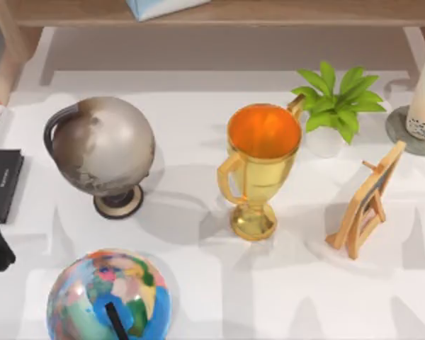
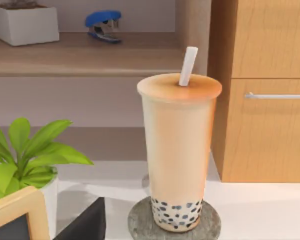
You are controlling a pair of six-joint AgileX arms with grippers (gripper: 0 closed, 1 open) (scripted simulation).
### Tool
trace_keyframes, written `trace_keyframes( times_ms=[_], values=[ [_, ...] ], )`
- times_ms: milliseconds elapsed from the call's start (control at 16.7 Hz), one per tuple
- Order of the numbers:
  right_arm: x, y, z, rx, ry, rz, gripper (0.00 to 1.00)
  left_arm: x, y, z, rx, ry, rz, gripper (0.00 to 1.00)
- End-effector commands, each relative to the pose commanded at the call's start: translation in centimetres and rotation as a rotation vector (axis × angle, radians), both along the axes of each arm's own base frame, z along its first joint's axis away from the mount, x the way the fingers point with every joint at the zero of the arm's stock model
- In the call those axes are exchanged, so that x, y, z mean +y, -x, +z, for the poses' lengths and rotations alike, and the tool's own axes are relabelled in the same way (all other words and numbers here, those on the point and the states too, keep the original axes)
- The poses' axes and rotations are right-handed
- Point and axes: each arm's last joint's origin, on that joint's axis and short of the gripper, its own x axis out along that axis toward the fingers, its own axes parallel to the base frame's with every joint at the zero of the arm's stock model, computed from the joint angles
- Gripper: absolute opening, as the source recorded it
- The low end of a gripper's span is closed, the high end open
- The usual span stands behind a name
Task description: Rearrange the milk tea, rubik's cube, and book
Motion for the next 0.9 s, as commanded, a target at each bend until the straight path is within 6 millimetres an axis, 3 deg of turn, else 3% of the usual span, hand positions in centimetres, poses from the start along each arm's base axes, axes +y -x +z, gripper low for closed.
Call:
trace_keyframes(
  times_ms=[240,540,720,900],
  values=[
    [0.0,0.0,0.0,0.0,0.0,0.0,1.0,0.1,-0.1,1.6,-0.017,0.001,-0.001,1.0],
    [0.0,0.0,0.0,0.0,0.0,0.0,1.0,0.8,-2.2,8.2,-0.048,0.003,-0.007,1.0],
    [0.0,0.0,0.0,0.0,0.0,0.0,1.0,1.9,-6.0,12.5,-0.048,0.005,-0.01,1.0],
    [0.0,0.0,0.0,0.0,0.0,0.0,1.0,3.9,-11.9,15.6,-0.04,0.008,-0.013,1.0]
  ],
)
